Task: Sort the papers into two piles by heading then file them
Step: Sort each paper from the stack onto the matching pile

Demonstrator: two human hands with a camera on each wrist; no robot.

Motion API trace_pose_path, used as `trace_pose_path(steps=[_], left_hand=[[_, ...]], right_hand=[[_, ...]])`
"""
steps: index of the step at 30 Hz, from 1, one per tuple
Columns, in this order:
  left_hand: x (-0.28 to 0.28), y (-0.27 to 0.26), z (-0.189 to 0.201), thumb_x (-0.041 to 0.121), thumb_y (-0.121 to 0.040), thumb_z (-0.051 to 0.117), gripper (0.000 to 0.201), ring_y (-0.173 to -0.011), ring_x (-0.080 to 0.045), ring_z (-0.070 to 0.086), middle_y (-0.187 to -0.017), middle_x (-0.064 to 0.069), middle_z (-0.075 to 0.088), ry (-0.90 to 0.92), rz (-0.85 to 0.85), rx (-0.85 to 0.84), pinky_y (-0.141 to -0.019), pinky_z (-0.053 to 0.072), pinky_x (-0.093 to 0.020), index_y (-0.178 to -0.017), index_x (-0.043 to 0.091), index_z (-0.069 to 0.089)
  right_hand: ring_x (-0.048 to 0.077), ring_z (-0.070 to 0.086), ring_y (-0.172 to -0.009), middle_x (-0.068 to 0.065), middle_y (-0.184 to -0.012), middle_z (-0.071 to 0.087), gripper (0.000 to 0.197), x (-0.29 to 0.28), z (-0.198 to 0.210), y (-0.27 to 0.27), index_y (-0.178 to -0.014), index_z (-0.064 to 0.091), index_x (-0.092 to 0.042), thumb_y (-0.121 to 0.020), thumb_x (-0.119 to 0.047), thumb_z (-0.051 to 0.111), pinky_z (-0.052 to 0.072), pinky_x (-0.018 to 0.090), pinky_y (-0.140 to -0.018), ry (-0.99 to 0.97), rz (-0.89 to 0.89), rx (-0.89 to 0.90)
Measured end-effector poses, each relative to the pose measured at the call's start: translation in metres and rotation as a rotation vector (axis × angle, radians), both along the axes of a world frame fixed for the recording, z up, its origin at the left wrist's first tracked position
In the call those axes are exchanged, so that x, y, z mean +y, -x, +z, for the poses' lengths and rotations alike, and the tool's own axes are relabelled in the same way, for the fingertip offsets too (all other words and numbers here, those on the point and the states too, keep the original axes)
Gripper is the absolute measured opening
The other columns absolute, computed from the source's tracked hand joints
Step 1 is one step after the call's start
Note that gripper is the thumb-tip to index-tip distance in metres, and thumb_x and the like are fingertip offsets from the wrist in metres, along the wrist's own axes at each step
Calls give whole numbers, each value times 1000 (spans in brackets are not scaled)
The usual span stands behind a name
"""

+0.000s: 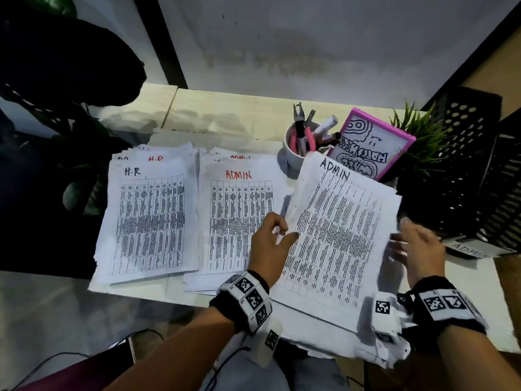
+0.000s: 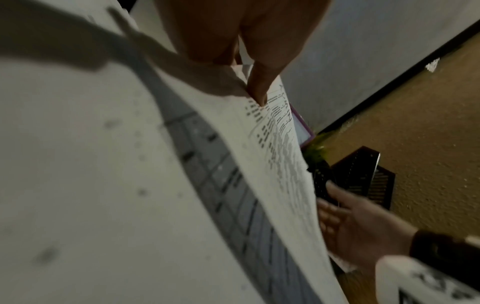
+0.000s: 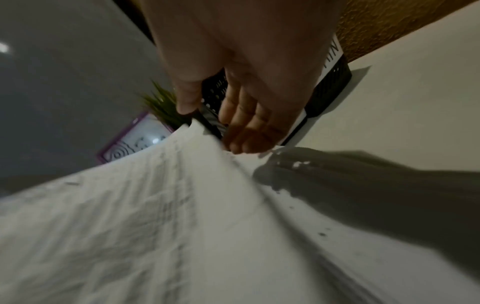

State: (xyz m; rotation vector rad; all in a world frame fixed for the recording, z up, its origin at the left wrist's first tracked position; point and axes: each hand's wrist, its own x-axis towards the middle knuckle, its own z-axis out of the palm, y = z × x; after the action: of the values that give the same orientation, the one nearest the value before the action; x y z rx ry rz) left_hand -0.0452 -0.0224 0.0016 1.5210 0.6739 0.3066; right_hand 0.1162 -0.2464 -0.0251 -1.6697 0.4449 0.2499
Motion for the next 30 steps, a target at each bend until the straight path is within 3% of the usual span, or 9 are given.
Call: trace_pose_path(steps=[4,7,10,12,15,21,23,25,30], left_hand=[[43,26,1,0,-81,67,17,-101,-9,62,-91,14,66,-20,152,-9,-87,44,-16,-85,15,60],[82,42,-6,3,-83,66,22,-105,-9,60,-100,15,67,-58,289,52,-100,41,-29,-94,22,66],[115,48,-16,4,-85,64,24,-105,-13,57,-100,22,60,-86,367,124,-100,42,-33,-101,21,66],[131,47,-30,0,-86,60,27,-99,-23,59,-101,11,63,-71,361,173,-89,47,-33,-105,18,65],[146,46,-52,-7,-86,49,35,-75,-23,56,-109,-12,65,-181,245,299,-65,47,-27,-109,16,64],[147,36,-56,-15,-83,46,35,-110,-25,54,-124,-13,54,-454,65,441,-85,38,-15,-111,2,59],[139,30,-55,-10,-83,49,30,-118,-29,48,-133,-16,45,-552,108,448,-95,43,-28,-107,4,59],[129,23,-51,-5,-83,54,25,-128,-32,35,-142,-14,38,-705,172,467,-105,35,-40,-103,8,63],[94,-11,-46,-8,-80,52,30,-126,-27,36,-137,-9,42,-644,41,271,-103,35,-36,-101,10,63]], right_hand=[[30,60,-82,20,-102,65,61,-5,-24,5,-111,63,-8,-68,-49,77,47,36,-73,426,162,71],[37,58,-108,24,-122,60,65,-2,-27,11,-122,57,3,-74,-34,79,43,36,-82,678,252,89],[38,61,-101,25,-116,61,70,2,-31,15,-119,58,0,-65,-35,85,50,38,-80,778,309,86],[40,58,-103,25,-116,58,72,1,-35,17,-117,56,-2,-62,-35,86,51,48,-86,888,351,55],[41,56,-103,26,-111,57,60,4,-33,19,-114,53,1,-67,-23,84,46,44,-83,903,324,-17],[32,53,-64,18,-67,58,9,7,-27,21,-73,61,-2,-76,-10,64,42,31,-61,894,163,-139],[34,55,-70,21,-73,59,14,3,-26,18,-79,69,2,-80,-11,65,43,33,-64,897,202,-181],[40,57,-83,26,-90,59,18,-2,-25,15,-88,71,6,-82,-11,65,46,39,-73,900,224,-249],[35,61,-82,25,-88,68,19,-9,-13,16,-97,71,3,-84,-10,67,43,30,-75,810,201,-327]])
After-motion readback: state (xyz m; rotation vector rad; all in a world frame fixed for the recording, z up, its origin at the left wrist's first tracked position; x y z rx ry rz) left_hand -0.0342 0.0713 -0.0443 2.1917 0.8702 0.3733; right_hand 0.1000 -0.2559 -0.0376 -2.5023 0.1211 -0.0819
